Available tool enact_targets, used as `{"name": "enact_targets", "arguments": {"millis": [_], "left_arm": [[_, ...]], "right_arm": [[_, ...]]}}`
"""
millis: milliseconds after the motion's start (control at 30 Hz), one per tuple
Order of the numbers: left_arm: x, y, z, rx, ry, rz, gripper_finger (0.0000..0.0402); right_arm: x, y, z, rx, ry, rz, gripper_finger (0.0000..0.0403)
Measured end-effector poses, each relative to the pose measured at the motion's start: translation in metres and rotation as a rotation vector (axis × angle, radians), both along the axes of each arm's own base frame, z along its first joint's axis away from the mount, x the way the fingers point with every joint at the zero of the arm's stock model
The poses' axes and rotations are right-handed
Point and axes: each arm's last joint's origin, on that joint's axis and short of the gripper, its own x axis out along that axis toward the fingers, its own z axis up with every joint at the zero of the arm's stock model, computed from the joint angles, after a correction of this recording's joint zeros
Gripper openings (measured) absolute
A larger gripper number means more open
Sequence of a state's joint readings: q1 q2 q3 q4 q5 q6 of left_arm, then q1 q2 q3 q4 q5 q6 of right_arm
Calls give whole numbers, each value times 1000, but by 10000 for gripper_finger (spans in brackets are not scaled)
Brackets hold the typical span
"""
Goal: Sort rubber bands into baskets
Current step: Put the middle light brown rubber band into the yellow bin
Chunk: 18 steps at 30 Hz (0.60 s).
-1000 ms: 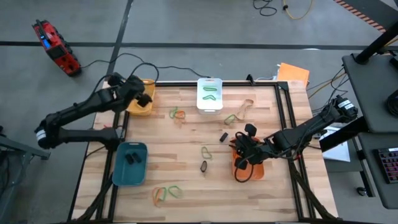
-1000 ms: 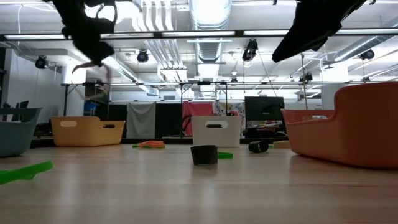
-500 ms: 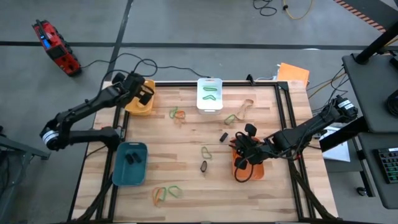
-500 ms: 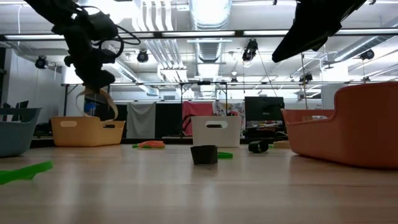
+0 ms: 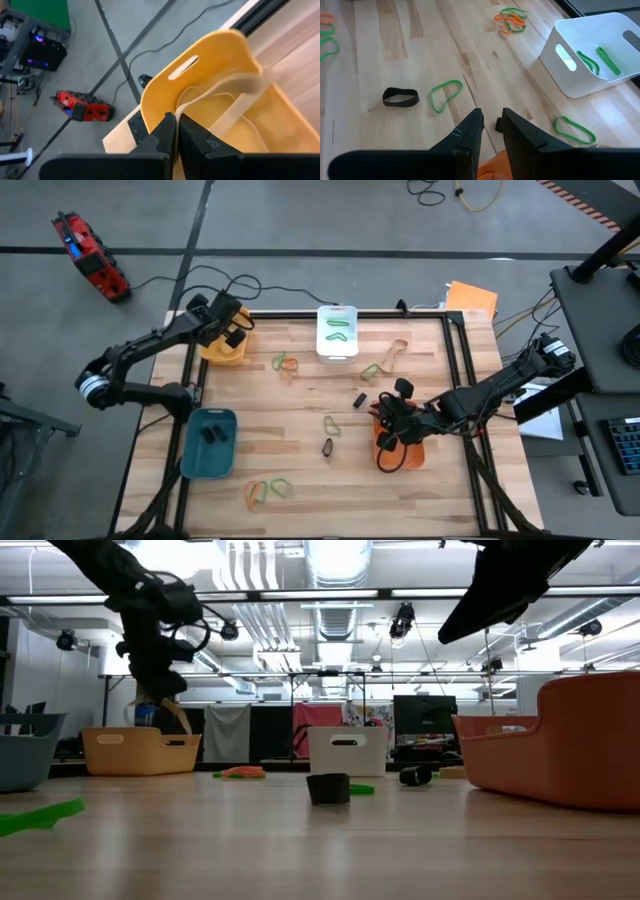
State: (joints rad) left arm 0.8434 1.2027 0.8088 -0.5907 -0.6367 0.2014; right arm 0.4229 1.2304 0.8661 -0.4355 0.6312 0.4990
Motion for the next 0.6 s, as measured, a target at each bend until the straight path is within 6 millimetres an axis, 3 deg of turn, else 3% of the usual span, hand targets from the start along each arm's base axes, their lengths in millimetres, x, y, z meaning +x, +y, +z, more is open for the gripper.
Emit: {"name": "enact_targets", "arguments": {"millis": [600], "left_arm": [[7, 22, -25, -49, 68, 8, 11]], "right_arm": [[-1, 0, -1, 5, 1, -6, 68]]}}
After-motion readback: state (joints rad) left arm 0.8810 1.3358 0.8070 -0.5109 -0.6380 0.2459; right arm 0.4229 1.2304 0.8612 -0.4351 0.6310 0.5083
